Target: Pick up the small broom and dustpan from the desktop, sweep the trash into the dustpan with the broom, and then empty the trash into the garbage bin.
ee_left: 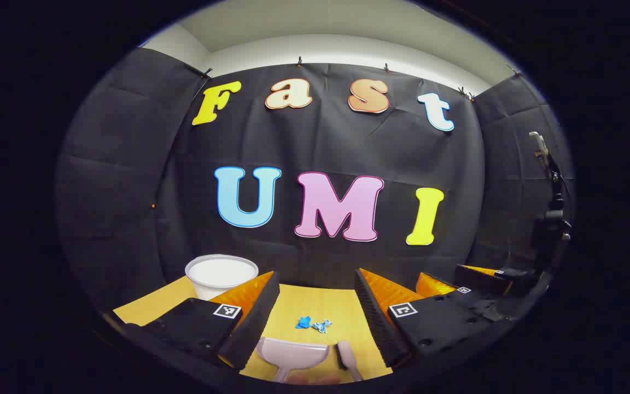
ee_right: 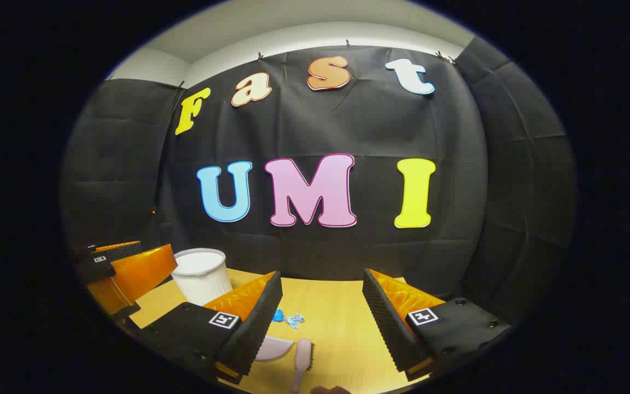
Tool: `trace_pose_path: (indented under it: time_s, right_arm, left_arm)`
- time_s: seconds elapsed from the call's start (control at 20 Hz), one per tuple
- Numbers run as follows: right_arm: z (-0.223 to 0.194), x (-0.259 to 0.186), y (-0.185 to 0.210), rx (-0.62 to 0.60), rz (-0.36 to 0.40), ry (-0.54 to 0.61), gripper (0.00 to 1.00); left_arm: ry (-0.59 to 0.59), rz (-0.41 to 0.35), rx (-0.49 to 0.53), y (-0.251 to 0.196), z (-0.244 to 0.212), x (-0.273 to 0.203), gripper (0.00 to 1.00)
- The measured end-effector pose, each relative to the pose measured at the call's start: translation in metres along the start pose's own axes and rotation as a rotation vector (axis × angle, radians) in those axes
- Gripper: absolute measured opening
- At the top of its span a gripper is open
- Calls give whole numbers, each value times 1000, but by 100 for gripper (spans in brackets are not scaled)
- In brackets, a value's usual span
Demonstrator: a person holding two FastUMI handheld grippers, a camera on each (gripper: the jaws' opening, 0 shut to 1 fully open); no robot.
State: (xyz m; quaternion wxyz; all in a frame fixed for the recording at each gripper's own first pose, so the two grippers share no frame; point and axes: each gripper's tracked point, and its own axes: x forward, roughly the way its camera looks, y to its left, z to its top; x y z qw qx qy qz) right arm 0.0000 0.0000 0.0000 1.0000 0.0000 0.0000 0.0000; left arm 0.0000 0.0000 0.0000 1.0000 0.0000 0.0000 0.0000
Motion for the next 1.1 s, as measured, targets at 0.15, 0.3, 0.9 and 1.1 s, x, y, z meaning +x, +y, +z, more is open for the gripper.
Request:
trace_pose_path:
  time_s: [0.15,0.3,0.9,1.1]
  right_arm:
    - [4,-12,5,-21,-56,-31,96]
    - [8,-26,22,-53,-71,-37,96]
    - [32,-51,39,-68,-125,-116,90]
    - [35,-51,47,-82,-114,-133,97]
  left_arm:
    - [1,-55,-17,5,-1,0,81]
    - [4,-90,-26,20,0,-6,81]
    - [-63,-127,99,30,7,-19,81]
    - [-75,-123,99,36,11,-19,81]
